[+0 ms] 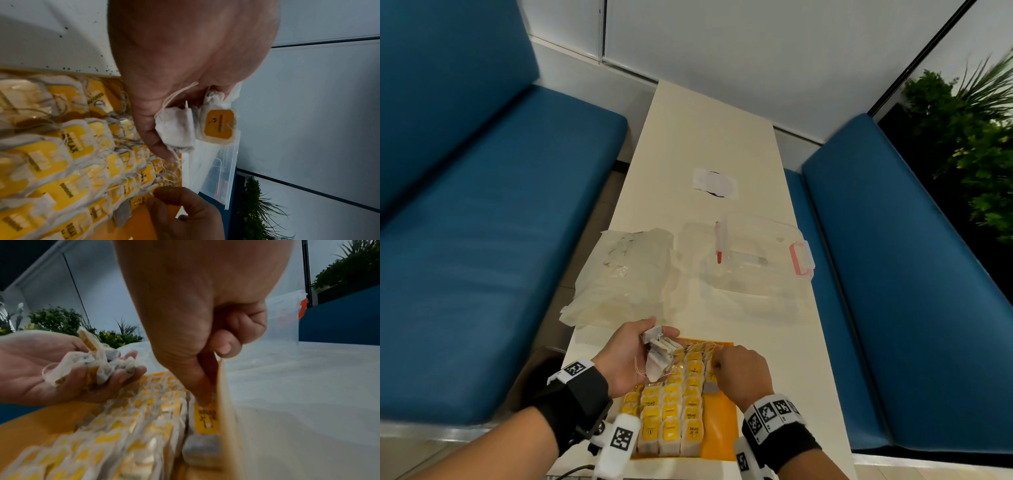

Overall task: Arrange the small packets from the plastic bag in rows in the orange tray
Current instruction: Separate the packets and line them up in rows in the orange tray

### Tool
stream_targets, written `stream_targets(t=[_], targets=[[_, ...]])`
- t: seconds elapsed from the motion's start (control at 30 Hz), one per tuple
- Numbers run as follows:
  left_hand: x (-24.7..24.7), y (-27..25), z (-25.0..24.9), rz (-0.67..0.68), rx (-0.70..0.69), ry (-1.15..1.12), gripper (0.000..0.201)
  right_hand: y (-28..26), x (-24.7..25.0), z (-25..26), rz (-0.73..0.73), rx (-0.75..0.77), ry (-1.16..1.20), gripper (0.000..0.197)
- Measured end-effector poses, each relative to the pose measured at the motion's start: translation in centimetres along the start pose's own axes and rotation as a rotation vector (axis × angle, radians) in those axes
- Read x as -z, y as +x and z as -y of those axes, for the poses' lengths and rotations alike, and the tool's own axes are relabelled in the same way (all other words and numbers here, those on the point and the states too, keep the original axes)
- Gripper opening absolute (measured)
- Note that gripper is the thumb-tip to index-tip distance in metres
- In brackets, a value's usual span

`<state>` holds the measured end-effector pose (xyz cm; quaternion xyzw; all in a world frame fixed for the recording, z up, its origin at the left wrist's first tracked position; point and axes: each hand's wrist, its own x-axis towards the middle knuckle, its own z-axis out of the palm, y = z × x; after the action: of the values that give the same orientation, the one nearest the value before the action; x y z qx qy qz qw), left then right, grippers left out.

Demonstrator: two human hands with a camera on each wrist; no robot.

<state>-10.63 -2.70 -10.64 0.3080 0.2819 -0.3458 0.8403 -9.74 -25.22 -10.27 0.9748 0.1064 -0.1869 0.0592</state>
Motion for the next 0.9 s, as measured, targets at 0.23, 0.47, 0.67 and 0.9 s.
stream_targets(t=[0.23,0.47,0.67,0.9], targets=[[-0.4,0.4,0.1,-0.050,0.003,-0.003,0.049,-1.5,5.4,2.3,-0.276,0.093,0.405,0.031],[-1.7,0.1,0.4,-0.086,0.005,-0.016,0.044,-1.5,6.3,6.4,-0.210,0.239,0.344,0.033],[-1.4,-0.3,0.3,-0.066,0.012,-0.085,0.034,-1.3,6.8,6.1,-0.246,0.233,0.361,0.022],[-0.7,-0.3,0.3,-0.082,-0.010,0.018,0.052,-1.7,9.8,1.6,-0.300,0.095,0.556,0.013]])
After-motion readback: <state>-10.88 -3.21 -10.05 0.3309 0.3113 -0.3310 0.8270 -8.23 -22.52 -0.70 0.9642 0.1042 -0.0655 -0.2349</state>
